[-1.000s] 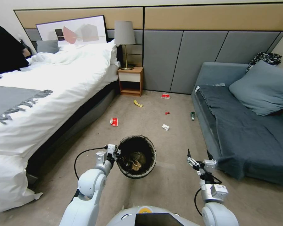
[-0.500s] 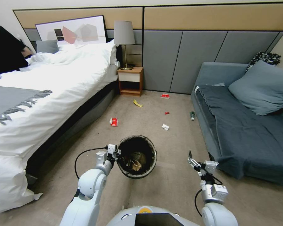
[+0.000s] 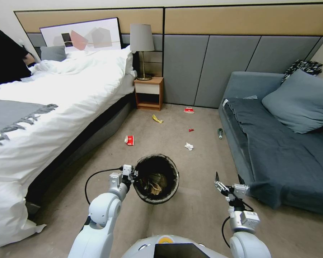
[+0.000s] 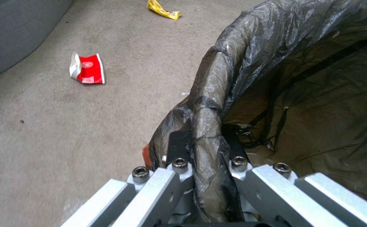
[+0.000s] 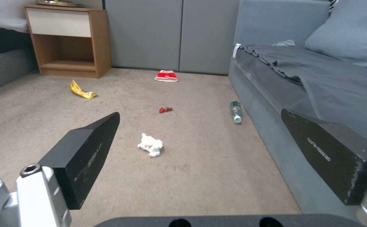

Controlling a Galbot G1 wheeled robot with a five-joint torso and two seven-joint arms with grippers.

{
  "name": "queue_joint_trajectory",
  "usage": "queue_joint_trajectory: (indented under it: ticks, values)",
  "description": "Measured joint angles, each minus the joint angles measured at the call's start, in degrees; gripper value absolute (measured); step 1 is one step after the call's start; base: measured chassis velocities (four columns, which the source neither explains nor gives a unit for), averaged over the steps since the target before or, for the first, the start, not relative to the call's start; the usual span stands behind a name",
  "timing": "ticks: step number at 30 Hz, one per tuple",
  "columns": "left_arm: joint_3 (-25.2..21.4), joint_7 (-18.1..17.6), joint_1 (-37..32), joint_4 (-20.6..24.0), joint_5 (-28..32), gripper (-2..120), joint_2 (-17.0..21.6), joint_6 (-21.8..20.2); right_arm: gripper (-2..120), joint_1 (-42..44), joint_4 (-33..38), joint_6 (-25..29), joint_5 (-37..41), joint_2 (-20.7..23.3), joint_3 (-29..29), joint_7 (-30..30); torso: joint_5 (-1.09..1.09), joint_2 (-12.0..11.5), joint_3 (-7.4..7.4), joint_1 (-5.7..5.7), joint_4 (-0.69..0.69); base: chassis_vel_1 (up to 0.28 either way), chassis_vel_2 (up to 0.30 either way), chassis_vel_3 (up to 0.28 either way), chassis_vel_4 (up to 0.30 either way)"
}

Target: Pick up the trash bin, then pick up the garbage from the floor and place it into the trash bin.

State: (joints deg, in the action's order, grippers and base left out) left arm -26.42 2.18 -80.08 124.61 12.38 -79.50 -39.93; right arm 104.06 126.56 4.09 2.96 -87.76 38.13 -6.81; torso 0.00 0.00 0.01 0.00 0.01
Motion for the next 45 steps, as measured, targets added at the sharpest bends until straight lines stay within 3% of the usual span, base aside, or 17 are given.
queue_joint_trajectory:
  ticks: [45]
  values:
    - [0.2,0.1,-0.1,0.2,0.0,1,0.0,0.1,100,0.4,-0.7,0.2,-0.7,0.1,-0.6,-0.3,0.01,0.0,-0.01,0.00,0.00,-0.123,0.126,0.127,-0.126]
